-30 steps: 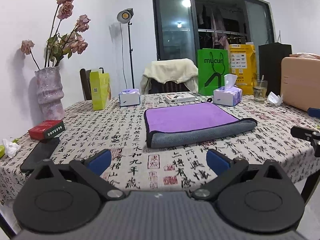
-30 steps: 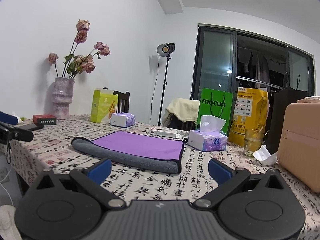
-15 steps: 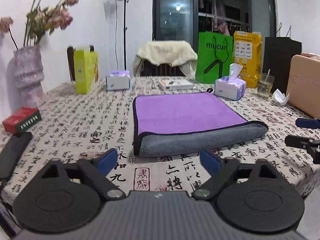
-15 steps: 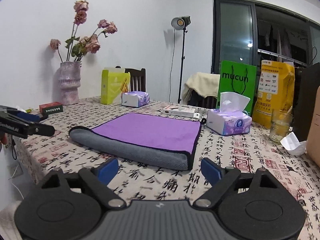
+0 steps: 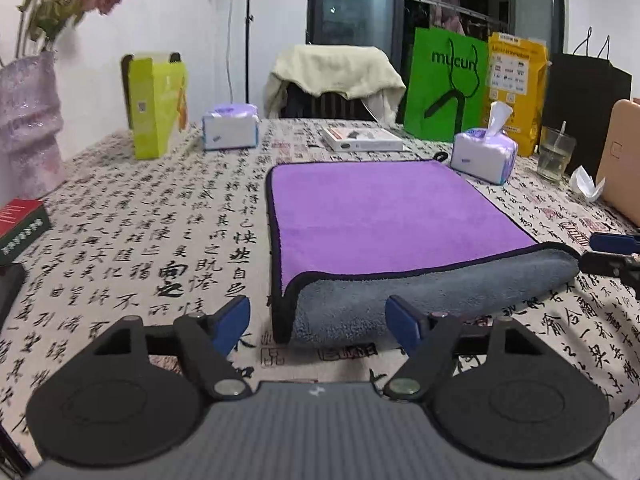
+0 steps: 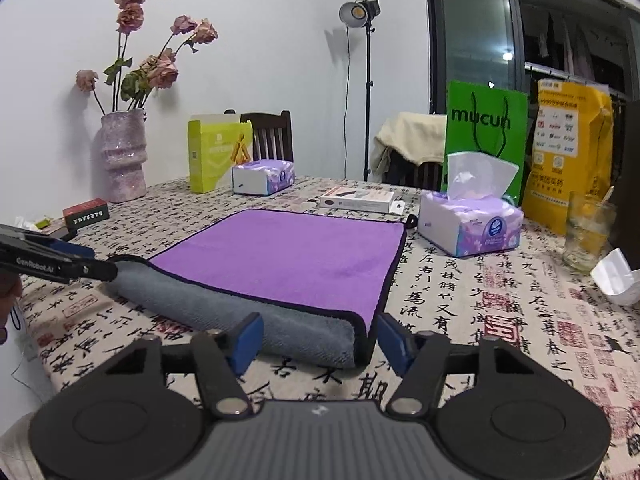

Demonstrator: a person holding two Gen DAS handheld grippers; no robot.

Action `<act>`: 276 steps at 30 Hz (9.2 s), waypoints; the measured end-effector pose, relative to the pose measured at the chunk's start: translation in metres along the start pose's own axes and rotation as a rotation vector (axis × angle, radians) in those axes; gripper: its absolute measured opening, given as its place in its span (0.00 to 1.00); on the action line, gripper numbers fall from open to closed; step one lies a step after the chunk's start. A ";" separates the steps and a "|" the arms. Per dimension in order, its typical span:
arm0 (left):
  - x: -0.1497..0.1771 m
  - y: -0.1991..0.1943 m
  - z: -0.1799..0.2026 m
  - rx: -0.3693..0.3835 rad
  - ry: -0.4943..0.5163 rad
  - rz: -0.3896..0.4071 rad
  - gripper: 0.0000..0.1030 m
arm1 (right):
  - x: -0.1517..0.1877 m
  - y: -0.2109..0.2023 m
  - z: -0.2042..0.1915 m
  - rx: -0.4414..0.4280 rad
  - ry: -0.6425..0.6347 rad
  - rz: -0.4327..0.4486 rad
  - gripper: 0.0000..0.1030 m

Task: Fold towel

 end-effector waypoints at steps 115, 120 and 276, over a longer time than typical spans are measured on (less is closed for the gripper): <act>-0.172 0.250 -0.032 0.002 0.017 -0.120 0.08 | -0.124 0.276 0.133 -0.014 -0.047 -0.232 0.05; -0.166 0.253 -0.041 0.008 0.010 -0.129 0.47 | -0.124 0.280 0.136 -0.006 -0.038 -0.248 0.13; 0.178 -0.298 0.053 -0.019 0.050 0.252 1.00 | 0.118 -0.247 -0.218 -0.005 -0.005 0.166 1.00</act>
Point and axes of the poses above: each gripper's, at about its wrist camera, not at the fingertips, and y roughly the way its jaws point, z to its right, x to its underside, the point moved 2 cm from there along y, roughly the way its jaws point, and after that the axes turned 5 degrees about -x, right-handed, at the moved point
